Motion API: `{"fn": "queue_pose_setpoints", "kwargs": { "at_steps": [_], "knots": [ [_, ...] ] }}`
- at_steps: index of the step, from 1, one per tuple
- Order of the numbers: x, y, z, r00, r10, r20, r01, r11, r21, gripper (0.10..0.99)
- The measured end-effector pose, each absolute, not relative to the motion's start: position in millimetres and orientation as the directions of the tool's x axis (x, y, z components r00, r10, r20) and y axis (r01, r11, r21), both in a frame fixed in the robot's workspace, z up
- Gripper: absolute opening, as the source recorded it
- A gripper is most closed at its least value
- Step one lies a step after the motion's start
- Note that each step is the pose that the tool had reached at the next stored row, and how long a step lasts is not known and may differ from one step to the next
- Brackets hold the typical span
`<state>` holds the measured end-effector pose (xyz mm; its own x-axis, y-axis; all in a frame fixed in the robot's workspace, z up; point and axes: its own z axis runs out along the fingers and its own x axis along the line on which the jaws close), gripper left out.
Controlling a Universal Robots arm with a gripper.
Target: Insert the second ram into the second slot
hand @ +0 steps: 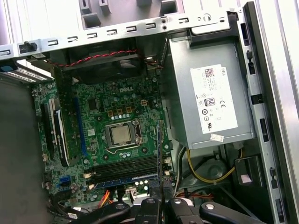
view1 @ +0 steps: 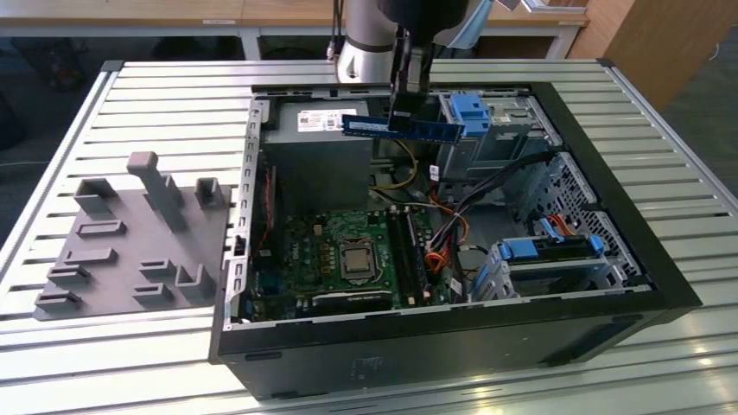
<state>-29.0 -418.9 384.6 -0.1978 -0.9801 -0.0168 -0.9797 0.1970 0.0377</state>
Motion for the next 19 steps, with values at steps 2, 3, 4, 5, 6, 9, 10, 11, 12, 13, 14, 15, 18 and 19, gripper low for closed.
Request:
{"fn": "queue_pose_setpoints", "kwargs": {
  "at_steps": [2, 3, 4, 5, 6, 9, 10, 11, 12, 13, 14, 15, 18, 19],
  "knots": [
    [-29.0, -418.9, 384.6, -0.2, -0.98, -0.017, -0.979, 0.199, 0.038, 0.133],
    [-29.0, -418.9, 384.6, -0.201, -0.979, -0.017, -0.979, 0.2, 0.038, 0.133],
    [-29.0, -418.9, 384.6, -0.202, -0.979, -0.017, -0.979, 0.201, 0.038, 0.133],
    [-29.0, -418.9, 384.6, -0.203, -0.979, -0.017, -0.979, 0.202, 0.038, 0.133],
    [-29.0, -418.9, 384.6, -0.204, -0.979, -0.017, -0.978, 0.203, 0.038, 0.133],
    [-29.0, -418.9, 384.6, -0.208, -0.978, -0.017, -0.978, 0.207, 0.038, 0.133],
    [-29.0, -418.9, 384.6, -0.209, -0.978, -0.017, -0.977, 0.208, 0.038, 0.133],
    [-29.0, -418.9, 384.6, -0.21, -0.978, -0.017, -0.977, 0.209, 0.038, 0.133],
    [-29.0, -418.9, 384.6, -0.211, -0.977, -0.017, -0.977, 0.211, 0.038, 0.133],
    [-29.0, -418.9, 384.6, -0.213, -0.977, -0.017, -0.977, 0.212, 0.038, 0.133],
    [-29.0, -418.9, 384.6, -0.214, -0.977, -0.017, -0.976, 0.213, 0.038, 0.133],
    [-29.0, -418.9, 384.6, -0.215, -0.977, -0.017, -0.976, 0.214, 0.038, 0.133],
    [-29.0, -418.9, 384.6, -0.218, -0.976, -0.017, -0.975, 0.218, 0.038, 0.133],
    [-29.0, -418.9, 384.6, -0.22, -0.975, -0.017, -0.975, 0.219, 0.038, 0.133]
  ]
}}
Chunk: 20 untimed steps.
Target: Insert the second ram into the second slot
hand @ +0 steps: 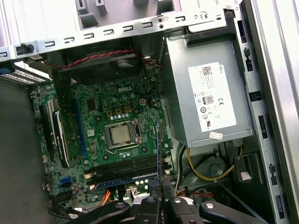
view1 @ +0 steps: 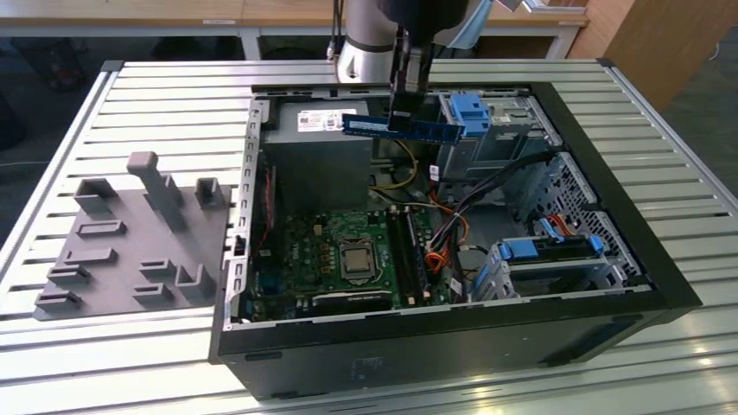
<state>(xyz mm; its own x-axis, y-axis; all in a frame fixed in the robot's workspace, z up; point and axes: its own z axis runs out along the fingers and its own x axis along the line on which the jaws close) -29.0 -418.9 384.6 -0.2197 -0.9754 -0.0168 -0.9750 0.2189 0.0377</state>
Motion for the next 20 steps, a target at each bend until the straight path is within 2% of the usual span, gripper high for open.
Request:
{"fn": "queue_pose_setpoints", "kwargs": {
  "at_steps": [20],
  "knots": [
    [-29.0, -418.9, 384.6, -0.24, -0.971, -0.017, -0.97, 0.24, 0.038, 0.133]
  ]
}}
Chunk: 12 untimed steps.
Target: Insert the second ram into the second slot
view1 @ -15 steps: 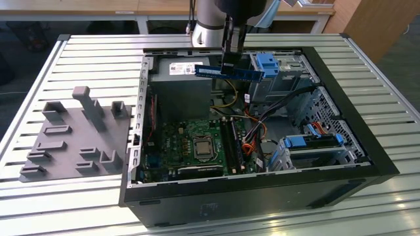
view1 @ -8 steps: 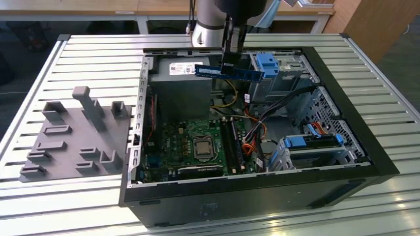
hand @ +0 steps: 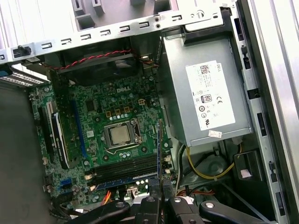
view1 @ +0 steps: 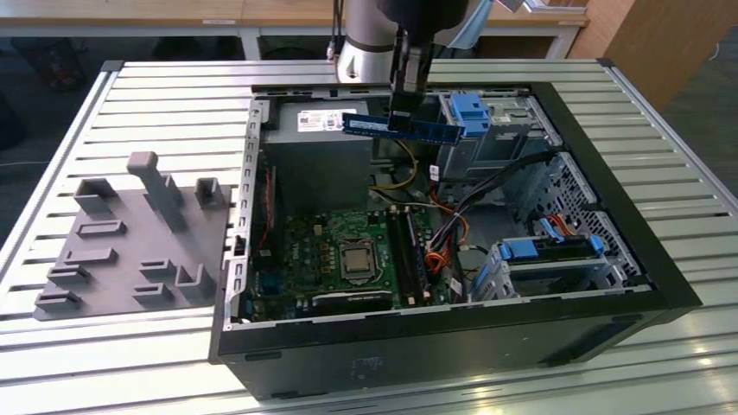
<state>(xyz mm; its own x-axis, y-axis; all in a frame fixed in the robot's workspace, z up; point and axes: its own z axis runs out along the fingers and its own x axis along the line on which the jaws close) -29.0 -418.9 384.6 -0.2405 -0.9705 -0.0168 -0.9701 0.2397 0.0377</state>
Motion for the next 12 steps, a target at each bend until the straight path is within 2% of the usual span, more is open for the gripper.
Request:
{"fn": "queue_pose_setpoints", "kwargs": {
  "at_steps": [12],
  "knots": [
    [-29.0, -418.9, 384.6, -0.264, -0.964, -0.017, -0.964, 0.263, 0.038, 0.133]
  ]
}}
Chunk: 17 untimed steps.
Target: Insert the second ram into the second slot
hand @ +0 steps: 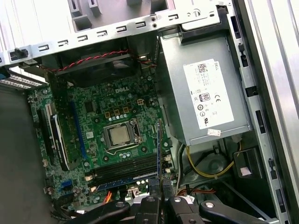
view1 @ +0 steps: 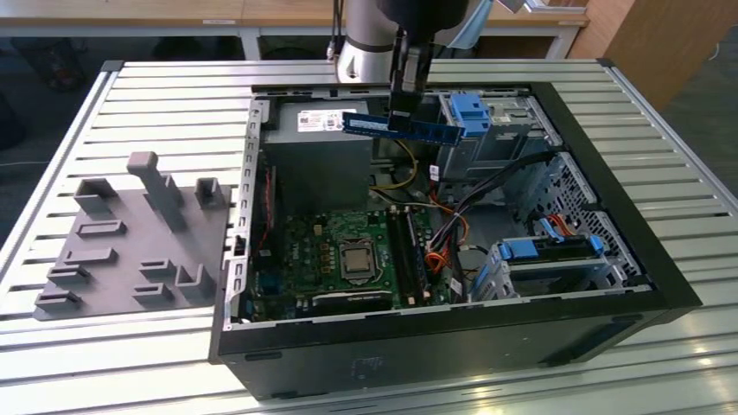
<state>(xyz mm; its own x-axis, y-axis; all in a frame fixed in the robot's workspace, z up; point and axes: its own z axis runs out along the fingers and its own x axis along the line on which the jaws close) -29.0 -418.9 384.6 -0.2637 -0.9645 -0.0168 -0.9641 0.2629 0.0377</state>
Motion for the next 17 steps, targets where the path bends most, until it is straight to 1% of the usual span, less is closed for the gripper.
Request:
{"fn": "queue_pose_setpoints", "kwargs": {
  "at_steps": [7, 17],
  "knots": [
    [-29.1, -419.2, 384.6, -0.292, -0.956, -0.016, -0.956, 0.291, 0.038, 0.133],
    [-29.0, -427.4, 384.6, -0.295, -0.955, -0.016, -0.955, 0.294, 0.038, 0.133]
  ]
}}
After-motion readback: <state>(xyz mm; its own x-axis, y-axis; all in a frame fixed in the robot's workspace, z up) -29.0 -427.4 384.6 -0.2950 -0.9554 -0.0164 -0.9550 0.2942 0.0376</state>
